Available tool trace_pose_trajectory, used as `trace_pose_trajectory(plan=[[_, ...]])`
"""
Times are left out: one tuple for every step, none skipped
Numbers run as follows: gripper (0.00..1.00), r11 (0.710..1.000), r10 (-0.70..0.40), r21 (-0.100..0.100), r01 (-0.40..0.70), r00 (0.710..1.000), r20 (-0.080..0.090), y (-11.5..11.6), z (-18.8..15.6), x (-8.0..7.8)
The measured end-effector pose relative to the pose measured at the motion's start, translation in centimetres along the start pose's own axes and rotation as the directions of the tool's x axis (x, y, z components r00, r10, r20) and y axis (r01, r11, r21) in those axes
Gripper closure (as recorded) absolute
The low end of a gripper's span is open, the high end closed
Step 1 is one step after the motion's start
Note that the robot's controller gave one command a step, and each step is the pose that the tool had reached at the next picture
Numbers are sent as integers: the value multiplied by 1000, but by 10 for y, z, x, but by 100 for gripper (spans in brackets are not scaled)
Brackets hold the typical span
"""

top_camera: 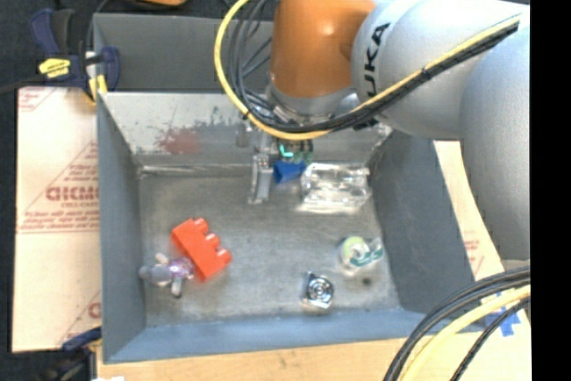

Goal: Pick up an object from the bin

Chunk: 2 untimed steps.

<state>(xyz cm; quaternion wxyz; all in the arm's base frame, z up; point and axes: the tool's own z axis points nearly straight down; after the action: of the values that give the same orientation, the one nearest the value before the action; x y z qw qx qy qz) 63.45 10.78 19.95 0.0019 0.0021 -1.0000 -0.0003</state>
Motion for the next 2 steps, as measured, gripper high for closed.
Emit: trace_pose_trajectory(plan=[[0, 924, -382, 2, 382, 924, 0, 12, 132, 56], [0, 760, -649, 2, 649, 760, 4, 69, 129, 78]])
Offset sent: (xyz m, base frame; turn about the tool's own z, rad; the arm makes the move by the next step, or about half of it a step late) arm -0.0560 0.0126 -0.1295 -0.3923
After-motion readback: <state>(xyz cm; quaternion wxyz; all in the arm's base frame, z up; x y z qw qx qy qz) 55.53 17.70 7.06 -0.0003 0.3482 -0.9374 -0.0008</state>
